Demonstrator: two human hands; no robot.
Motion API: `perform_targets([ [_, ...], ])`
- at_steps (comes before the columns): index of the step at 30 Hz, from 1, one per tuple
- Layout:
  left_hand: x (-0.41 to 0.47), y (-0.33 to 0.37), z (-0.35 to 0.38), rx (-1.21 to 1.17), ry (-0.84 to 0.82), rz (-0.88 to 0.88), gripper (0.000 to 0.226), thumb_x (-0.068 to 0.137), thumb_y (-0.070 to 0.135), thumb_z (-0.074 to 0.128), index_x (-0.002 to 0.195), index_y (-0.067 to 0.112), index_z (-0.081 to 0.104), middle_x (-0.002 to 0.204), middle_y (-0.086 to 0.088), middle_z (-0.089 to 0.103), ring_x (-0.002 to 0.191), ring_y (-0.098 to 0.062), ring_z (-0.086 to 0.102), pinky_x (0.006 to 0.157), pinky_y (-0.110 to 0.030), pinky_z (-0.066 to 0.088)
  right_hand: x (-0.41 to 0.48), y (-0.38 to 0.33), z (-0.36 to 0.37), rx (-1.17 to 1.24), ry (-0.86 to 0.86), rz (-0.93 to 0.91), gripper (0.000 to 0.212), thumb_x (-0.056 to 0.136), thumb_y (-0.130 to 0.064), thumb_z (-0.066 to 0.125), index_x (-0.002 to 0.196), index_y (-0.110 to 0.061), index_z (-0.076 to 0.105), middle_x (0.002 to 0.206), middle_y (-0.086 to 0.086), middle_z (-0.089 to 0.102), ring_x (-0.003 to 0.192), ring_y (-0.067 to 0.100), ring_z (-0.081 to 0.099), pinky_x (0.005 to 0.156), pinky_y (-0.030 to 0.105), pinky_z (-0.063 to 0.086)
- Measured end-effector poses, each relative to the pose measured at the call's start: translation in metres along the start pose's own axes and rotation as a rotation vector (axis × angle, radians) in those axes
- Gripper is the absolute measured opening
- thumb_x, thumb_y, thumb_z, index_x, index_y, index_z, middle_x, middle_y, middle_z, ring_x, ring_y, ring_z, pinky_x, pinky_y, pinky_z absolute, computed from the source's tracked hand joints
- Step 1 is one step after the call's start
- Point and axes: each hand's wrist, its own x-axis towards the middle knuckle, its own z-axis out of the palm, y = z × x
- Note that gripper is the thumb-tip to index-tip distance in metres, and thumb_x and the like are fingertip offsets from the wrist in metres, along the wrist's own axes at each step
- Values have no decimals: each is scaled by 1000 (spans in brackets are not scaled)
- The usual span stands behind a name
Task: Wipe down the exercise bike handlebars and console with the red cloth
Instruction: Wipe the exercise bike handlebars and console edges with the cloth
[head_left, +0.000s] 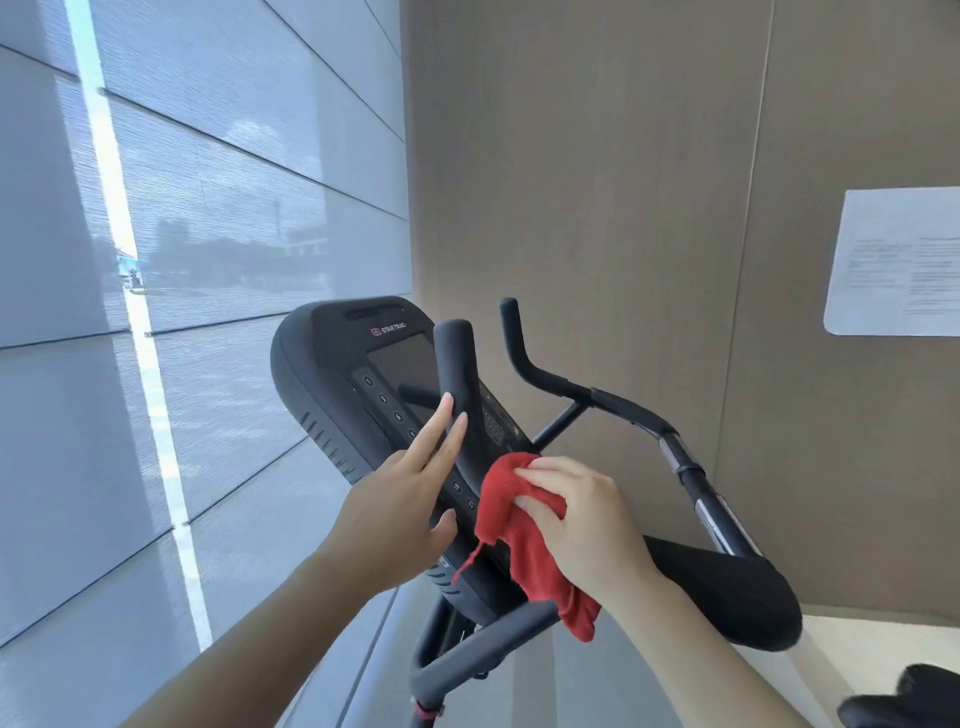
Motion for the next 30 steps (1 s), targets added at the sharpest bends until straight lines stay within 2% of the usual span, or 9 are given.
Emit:
perform_targets([
  [10,4,-14,-32,2,51,-33,80,85,38,49,145,40,-5,151,26,-15,119,-10,42,62,-24,47,51,-22,-13,194,250,-19,21,84,-13,65,105,-18,70,104,-8,68,95,3,58,84,0,34],
  [12,15,-19,-46,-16,80,-59,80,85,37,50,146,39,-2,152,26,-11,112,-9,46,65,-23,42,66,-34,-12,216,290,-55,22,85,-12,65,106,-17,70,105,-6,68,98,7,60,88,7,37],
  [15,35,-25,-65,-88,87,-64,78,86,31,52,147,36,3,152,27,-6,81,1,48,69,-22,40,83,-49,-3,173,283,-115,27,86,-14,63,113,-15,67,113,-3,66,106,14,59,94,16,37],
  [17,48,-28,-72,-124,77,-42,76,86,21,50,148,33,7,153,27,0,73,-6,44,72,-20,39,86,-52,5,100,236,-120,33,87,-17,62,121,-16,62,125,-2,60,117,17,53,100,18,32],
  [19,60,-34,-74,-137,49,4,77,84,9,45,148,32,9,154,23,5,93,-6,52,74,-16,39,80,-49,12,40,203,-101,38,88,-18,61,126,-17,57,134,-1,53,126,18,45,104,19,25],
  [20,65,-36,-73,-140,22,30,80,82,3,42,148,32,9,154,23,6,113,-6,48,74,-13,37,75,-46,15,19,198,-102,39,88,-18,61,127,-16,57,136,0,52,127,19,43,105,20,24],
  [22,70,-41,-69,-156,-53,63,86,77,-6,37,147,35,7,153,26,4,130,-3,35,75,-6,33,63,-41,19,-8,191,-125,38,87,-17,63,125,-15,58,133,1,54,125,20,46,103,22,27],
  [27,67,-45,-61,-245,-72,82,96,71,-13,34,145,40,3,142,40,-1,125,-6,40,84,-13,38,50,-29,16,2,144,-112,34,84,-18,66,118,-19,64,123,-4,61,113,12,55,99,18,36],
  [30,67,-46,-62,-269,-76,80,97,69,-12,33,145,42,4,136,44,-2,115,-7,47,76,-12,39,60,-30,5,49,302,-127,31,80,-13,71,111,-17,69,114,-6,66,103,7,58,94,10,37],
])
